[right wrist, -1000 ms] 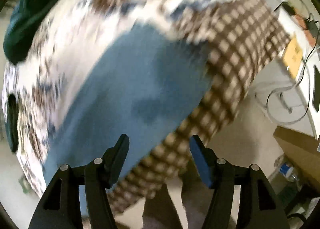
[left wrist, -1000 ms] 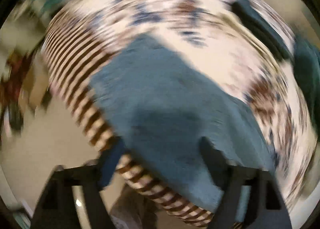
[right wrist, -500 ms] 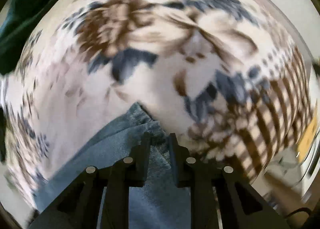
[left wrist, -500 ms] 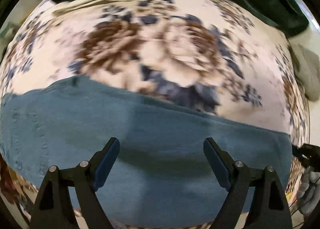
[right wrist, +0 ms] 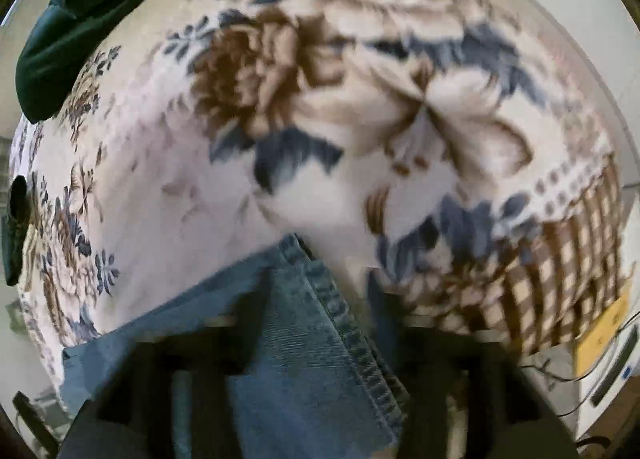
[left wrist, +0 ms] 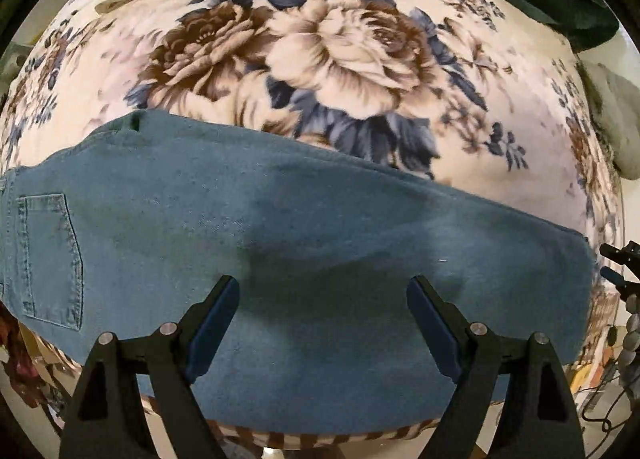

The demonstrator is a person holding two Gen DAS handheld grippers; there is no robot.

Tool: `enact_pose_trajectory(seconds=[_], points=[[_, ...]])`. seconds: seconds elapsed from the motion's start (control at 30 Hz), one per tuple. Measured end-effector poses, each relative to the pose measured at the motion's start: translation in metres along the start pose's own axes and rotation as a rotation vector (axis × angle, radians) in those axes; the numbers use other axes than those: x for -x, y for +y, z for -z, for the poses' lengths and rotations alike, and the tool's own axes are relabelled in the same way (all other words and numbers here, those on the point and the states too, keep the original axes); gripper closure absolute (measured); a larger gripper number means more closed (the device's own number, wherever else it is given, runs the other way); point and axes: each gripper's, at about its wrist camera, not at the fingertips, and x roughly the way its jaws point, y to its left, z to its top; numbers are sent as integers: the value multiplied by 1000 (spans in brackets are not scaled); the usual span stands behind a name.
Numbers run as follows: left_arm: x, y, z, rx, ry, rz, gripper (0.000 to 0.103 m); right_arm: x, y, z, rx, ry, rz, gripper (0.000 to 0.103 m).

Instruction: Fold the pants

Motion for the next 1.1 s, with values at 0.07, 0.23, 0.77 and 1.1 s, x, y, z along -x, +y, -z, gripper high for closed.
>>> enact_pose_trajectory(seconds=[0.07,0.23,0.77,1.1], points=[[-2,-5,-1,-33,-22,-39,18,-17,2,14,-28,20,-18,54],[-17,-16,-2,-90,-41,-104,18,-5,32,33,94,-127,105,87],[-30,-4,10,-50,12,-73,18,25,1,27,-54,-98,111,47],[-65,12,28,-30,11,-36,7,-23,-43,99,-199,91,163,45]])
